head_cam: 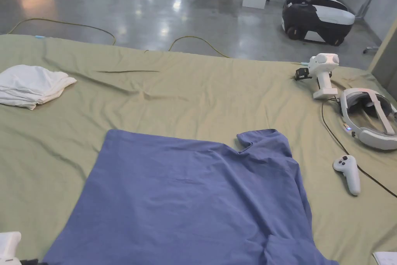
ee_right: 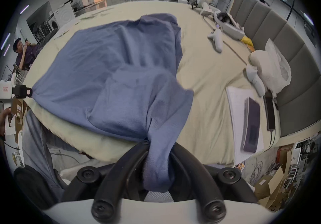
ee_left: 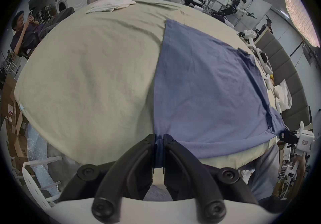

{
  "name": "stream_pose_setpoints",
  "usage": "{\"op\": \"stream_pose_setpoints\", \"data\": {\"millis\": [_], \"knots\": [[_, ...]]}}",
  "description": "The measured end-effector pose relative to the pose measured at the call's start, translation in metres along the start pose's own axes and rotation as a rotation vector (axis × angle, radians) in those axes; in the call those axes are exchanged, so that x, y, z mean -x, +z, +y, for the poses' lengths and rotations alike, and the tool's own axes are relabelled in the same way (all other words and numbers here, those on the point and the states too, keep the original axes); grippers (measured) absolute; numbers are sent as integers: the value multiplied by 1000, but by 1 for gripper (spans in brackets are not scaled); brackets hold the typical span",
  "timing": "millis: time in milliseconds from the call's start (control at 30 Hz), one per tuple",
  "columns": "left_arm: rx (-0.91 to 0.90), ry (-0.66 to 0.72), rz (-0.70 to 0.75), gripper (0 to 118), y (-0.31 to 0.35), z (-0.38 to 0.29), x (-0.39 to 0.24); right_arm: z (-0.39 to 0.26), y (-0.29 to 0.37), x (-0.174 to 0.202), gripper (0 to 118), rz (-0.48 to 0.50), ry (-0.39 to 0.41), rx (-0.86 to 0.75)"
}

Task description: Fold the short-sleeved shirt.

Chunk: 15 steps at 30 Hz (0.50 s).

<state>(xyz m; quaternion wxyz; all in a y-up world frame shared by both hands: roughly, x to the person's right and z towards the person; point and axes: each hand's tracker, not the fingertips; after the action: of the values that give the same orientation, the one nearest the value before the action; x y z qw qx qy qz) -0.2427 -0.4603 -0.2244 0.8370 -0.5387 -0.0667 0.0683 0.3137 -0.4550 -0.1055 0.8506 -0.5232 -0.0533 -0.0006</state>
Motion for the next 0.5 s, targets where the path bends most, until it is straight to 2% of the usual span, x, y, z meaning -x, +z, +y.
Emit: {"op": "stream_pose_setpoints", "data": {"millis": [233,500], "knots": [[-91,-21,-16,11,-11,72,-9,81,-7,0,9,-14,14,-109],[-78,-51,29,11,-68,152,-22,156,-85,-13,9,-18,-16,-46]]}}
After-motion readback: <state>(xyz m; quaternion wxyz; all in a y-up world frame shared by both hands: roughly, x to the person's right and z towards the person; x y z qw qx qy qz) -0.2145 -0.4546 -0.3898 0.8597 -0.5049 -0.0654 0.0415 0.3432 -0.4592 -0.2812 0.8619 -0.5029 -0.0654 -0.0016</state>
